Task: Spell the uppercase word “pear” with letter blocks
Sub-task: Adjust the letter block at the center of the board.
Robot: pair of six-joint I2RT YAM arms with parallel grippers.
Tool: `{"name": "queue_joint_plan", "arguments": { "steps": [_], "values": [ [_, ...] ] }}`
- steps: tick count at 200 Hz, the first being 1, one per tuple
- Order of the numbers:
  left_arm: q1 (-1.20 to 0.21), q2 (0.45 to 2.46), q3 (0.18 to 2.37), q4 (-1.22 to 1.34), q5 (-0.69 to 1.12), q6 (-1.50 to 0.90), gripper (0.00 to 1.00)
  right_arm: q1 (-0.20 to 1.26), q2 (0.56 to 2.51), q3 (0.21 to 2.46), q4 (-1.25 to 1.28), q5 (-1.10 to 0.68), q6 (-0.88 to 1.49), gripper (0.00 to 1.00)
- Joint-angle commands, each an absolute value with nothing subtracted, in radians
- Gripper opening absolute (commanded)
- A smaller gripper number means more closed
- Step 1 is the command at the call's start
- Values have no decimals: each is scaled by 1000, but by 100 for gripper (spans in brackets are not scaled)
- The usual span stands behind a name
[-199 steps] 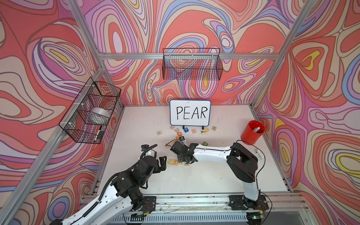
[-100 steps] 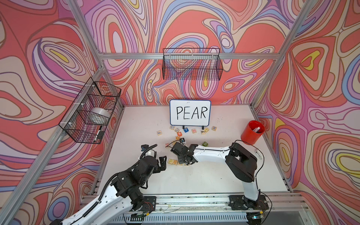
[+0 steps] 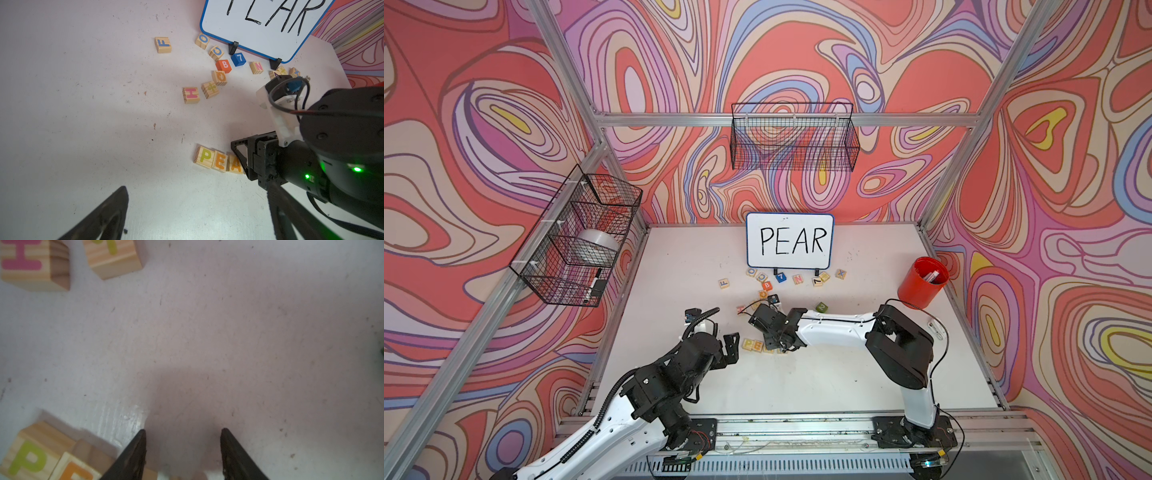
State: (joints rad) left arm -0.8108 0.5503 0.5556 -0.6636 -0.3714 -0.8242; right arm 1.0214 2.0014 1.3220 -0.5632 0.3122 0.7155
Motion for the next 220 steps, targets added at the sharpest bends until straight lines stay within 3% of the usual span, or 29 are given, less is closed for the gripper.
{"name": "queue_joint_plan", "arguments": {
  "steps": [1, 134, 175, 220],
  "values": [
    [-813, 550, 575, -694, -393, -842, 100, 1022, 1972, 1294, -565, 303, 729, 58],
    [-812, 547, 569, -689, -387, -842, 100, 1036, 1943, 1299, -584, 375, 717, 59],
    [-813, 552, 569, -684, -380, -847, 100, 1029, 1870, 1295, -623, 495, 714, 65],
    [-813, 554, 563, -675, -377, -847, 100, 981, 1797, 1203, -663, 509, 756, 68]
  ]
}}
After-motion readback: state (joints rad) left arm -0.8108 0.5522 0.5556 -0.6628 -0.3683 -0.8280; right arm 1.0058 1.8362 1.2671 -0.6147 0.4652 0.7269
